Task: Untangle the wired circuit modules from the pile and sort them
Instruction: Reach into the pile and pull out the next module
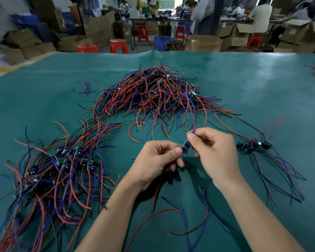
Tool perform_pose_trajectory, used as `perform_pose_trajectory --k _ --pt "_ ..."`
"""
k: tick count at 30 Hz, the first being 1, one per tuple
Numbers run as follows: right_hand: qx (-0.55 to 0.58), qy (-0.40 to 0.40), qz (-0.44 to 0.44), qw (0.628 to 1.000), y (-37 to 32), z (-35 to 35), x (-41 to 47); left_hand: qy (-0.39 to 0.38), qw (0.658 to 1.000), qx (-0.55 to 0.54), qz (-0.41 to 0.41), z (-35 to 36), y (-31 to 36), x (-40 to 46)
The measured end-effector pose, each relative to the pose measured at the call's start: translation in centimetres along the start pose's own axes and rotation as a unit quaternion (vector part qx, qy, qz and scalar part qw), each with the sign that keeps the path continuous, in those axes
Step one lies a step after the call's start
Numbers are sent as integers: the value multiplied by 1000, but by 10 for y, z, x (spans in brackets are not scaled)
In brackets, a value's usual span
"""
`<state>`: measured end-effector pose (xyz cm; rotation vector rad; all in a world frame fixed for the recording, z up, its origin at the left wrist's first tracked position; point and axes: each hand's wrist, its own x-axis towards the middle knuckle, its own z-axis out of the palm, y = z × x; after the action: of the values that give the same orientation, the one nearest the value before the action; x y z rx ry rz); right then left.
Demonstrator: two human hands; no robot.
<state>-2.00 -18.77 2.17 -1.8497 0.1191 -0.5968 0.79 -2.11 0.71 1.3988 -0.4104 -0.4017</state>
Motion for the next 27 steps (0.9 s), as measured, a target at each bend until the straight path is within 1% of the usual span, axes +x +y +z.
perform_pose_trajectory --k 2,6,10,12,14,15,16,17,18,19,20,21,22,23,24,27 --pt "-40 33 -29 998 2 -9 6 -2 1000 20 5 0 0 0" --pt "-22 97 -3 995 10 -26 20 -22 999 47 14 -1 0 0" --pt "4 193 -4 981 15 -44 29 -37 998 42 16 2 1 -2" --pt "44 267 6 963 15 -53 32 -33 999 38 13 3 2 -2" --pt "69 352 38 933 18 -63 33 -11 1000 19 5 2 3 -2" --pt "50 381 57 921 19 -67 34 6 1000 -2 -2 2 3 -2" --pt "18 388 70 919 20 -69 33 22 999 -26 -8 2 4 -1" --pt "-9 364 72 929 19 -67 31 33 998 -47 -11 2 4 -1" --pt "-19 302 62 951 16 -59 28 40 997 -60 -11 2 5 -1" --pt "-23 202 48 978 11 -47 21 44 997 -67 -10 3 6 -1" --pt "-34 78 38 996 5 -33 13 43 996 -71 -8 3 6 -1" --pt "-47 -46 24 998 -1 -19 5 39 997 -71 -5 3 7 -2" --pt "-53 -138 9 989 -5 -9 -1 30 997 -67 -3 3 7 -2" --pt "-52 -176 -5 983 -6 -2 -4 20 998 -58 -4 3 8 -3" --pt "-35 -178 -3 983 -6 -1 -4 11 999 -47 -10 2 8 -3" --pt "54 -144 42 987 -2 -9 -2 -8 1000 8 -19 3 8 -5"
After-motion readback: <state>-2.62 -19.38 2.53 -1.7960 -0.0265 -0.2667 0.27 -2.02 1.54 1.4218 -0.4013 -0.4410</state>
